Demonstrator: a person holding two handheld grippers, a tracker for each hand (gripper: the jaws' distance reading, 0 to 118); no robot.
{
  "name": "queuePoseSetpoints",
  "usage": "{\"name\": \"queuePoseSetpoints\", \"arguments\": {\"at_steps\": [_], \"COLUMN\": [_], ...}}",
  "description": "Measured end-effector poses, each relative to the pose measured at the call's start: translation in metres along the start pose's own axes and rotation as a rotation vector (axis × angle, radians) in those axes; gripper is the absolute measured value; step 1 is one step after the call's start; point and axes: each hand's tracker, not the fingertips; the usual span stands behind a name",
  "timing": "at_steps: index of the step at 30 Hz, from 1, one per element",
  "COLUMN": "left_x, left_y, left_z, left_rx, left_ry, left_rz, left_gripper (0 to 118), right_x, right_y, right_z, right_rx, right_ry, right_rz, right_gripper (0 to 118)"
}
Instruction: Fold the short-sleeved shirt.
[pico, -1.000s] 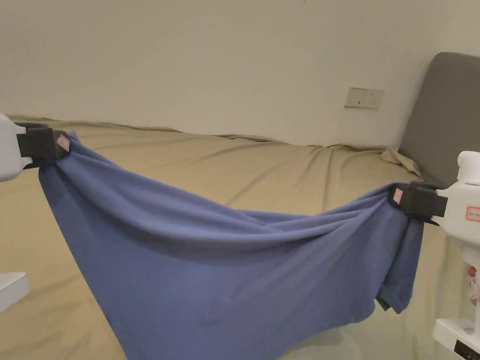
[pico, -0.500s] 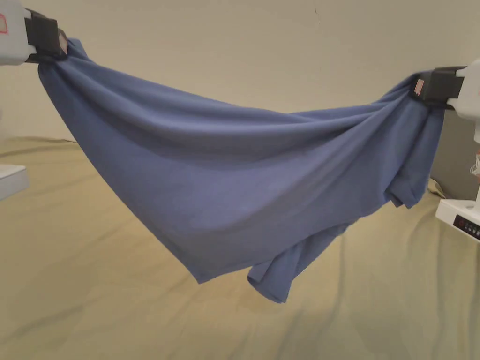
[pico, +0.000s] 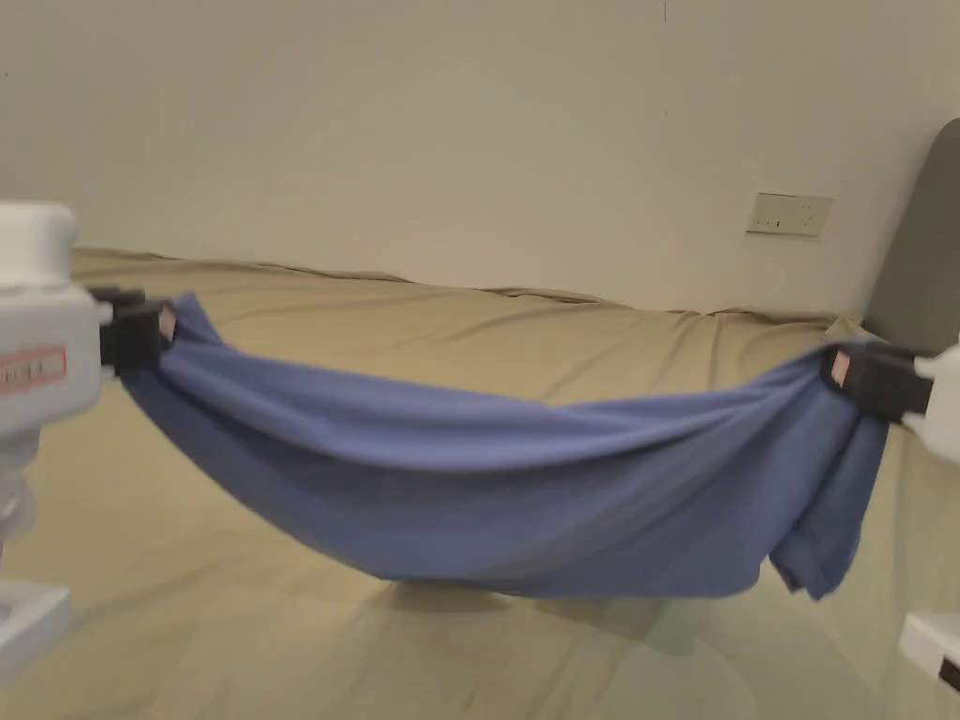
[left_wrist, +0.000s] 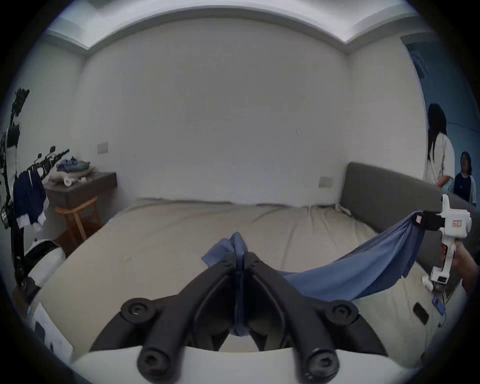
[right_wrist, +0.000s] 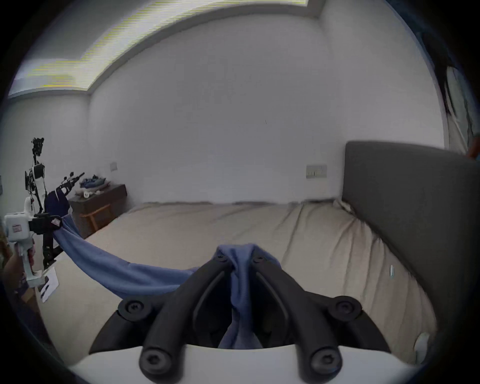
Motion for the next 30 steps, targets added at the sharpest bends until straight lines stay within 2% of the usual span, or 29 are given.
{"name": "queuePoseSetpoints", "arguments": {"at_steps": [6, 9, 11, 16, 20, 23, 24, 25, 27, 28, 30], "left_x": [0.008, 0.007, 0.005, 0.006, 0.01, 0.018, 0.019, 0.011, 0.013, 0.016, 0.027], "left_y": [-0.105, -0.145, -0.168, -0.22, -0.253, -0.249, -0.248, -0.248, -0.233, -0.224, -0.203], "left_z": [0.042, 0.058, 0.072, 0.108, 0.129, 0.136, 0.138, 0.138, 0.147, 0.153, 0.171], "left_rx": [-0.16, -0.226, -0.253, -0.317, -0.378, -0.398, -0.384, -0.363, -0.289, -0.26, -0.152], "left_ry": [-0.035, -0.029, -0.032, -0.005, 0.01, 0.004, -0.002, 0.009, 0.066, 0.07, 0.051], "left_rz": [0.164, 0.125, 0.181, 0.264, 0.275, 0.305, 0.329, 0.348, 0.335, 0.323, 0.272], "left_gripper": [3, 3, 3, 3, 3, 4, 9, 21, 87, 100, 100], "right_x": [0.021, 0.023, 0.026, 0.026, 0.027, 0.03, 0.033, 0.035, 0.032, 0.029, 0.016], "right_y": [-0.093, -0.129, -0.149, -0.194, -0.221, -0.231, -0.232, -0.23, -0.219, -0.212, -0.196], "right_z": [0.038, 0.059, 0.071, 0.096, 0.101, 0.1, 0.099, 0.099, 0.11, 0.117, 0.134], "right_rx": [-0.147, -0.197, -0.244, -0.346, -0.416, -0.427, -0.421, -0.413, -0.336, -0.291, -0.183], "right_ry": [0.002, 0.012, 0.01, 0.026, 0.018, 0.01, 0.022, 0.029, 0.033, 0.036, 0.012], "right_rz": [-0.05, -0.022, -0.033, -0.059, -0.085, -0.1, -0.131, -0.153, -0.181, -0.178, -0.113], "right_gripper": [11, 11, 11, 11, 11, 12, 16, 26, 72, 85, 88]}}
